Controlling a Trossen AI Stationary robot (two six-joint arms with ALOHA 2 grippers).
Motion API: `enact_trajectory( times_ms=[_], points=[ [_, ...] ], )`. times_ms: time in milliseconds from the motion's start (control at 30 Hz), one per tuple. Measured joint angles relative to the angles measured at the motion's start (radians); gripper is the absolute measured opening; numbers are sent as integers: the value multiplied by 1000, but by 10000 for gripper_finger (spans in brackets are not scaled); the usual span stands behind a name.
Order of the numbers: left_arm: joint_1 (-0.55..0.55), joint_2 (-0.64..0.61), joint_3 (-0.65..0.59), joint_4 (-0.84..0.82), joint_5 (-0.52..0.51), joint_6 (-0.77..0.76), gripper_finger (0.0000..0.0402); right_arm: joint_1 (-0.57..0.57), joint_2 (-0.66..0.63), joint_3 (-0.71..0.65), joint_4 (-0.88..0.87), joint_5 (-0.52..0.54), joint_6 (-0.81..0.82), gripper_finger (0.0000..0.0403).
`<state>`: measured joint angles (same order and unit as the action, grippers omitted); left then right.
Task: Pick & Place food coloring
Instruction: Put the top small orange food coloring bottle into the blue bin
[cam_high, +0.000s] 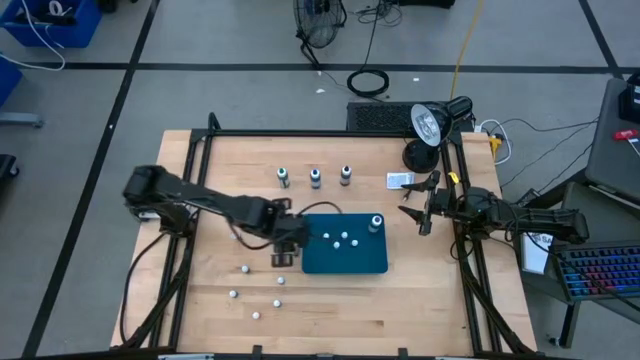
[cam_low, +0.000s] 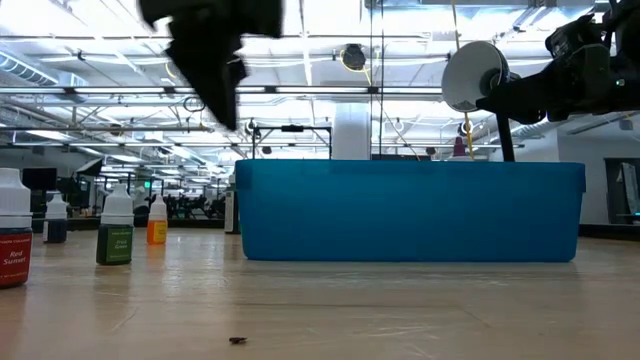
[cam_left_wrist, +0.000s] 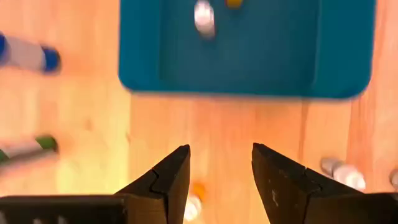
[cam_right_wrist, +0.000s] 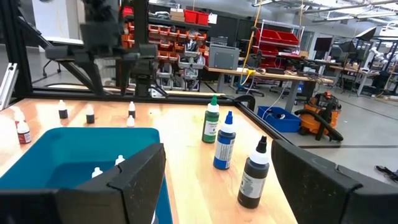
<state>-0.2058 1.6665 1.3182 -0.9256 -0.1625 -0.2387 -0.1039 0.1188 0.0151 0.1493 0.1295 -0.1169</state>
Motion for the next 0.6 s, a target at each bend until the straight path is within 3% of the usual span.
enact_trajectory(
  times_ms=[233, 600],
  points=[
    [1, -84, -205, 6, 6, -85, 175, 0, 0, 0, 0, 0, 0, 279],
    [5, -84, -375, 128, 15, -107, 175, 0, 0, 0, 0, 0, 0, 279]
  ],
)
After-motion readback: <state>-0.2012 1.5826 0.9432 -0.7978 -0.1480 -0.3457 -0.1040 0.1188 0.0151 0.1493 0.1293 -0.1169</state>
